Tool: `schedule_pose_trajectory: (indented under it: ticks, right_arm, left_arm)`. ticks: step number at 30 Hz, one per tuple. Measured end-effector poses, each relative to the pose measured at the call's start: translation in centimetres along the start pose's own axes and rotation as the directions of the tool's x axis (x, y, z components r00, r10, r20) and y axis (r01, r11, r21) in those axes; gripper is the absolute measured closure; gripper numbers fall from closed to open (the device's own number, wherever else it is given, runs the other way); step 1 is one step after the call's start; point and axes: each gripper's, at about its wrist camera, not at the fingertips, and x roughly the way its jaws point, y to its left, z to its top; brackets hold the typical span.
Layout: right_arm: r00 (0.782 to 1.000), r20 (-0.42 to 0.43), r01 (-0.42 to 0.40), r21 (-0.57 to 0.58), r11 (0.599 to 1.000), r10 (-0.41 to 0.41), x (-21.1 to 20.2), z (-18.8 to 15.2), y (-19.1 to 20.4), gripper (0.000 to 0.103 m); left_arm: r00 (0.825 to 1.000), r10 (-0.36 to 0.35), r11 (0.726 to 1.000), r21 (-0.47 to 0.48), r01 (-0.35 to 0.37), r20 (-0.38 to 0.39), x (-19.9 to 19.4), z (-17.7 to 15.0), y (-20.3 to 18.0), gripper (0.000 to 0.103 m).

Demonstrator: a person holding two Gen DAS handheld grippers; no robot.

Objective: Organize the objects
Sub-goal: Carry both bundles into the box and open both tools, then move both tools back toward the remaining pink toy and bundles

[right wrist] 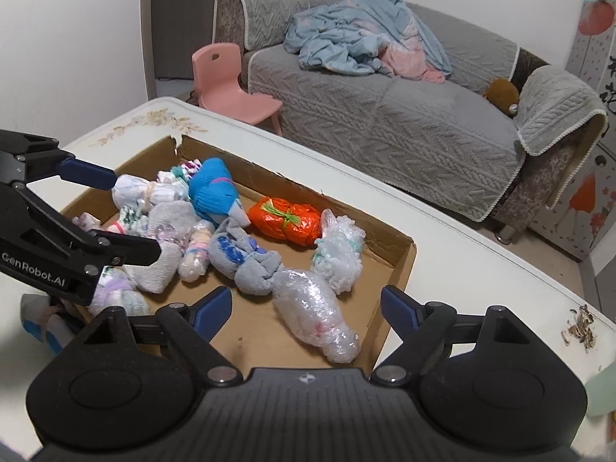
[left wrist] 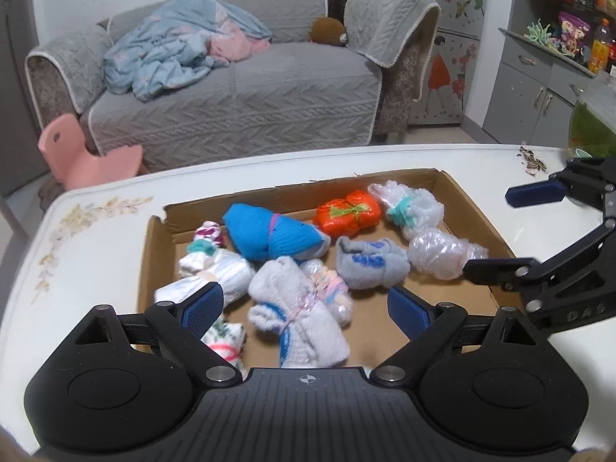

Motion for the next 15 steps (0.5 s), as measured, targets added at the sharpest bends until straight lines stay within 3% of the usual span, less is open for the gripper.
schedule_pose_trajectory:
  ticks: [3, 15]
  right_arm:
    - [0.999, 0.033, -0.009, 0.001, 1.000, 0.009, -1.4, -0.7, 0.5, 0.014]
    - [0.990, 0.114, -0.077, -0.008, 0.997, 0.078, -5.9, -4.8, 3.6, 0.013]
  left_arm:
    - [1.000, 0.005, 1.000, -0.019, -0.005, 0.021, -1.4, -1.2, 0.7, 0.008]
    - [0.998, 0.010, 0.996, -0.092, -0.004, 0.065, -6.8, -7.5, 2.6, 0.007]
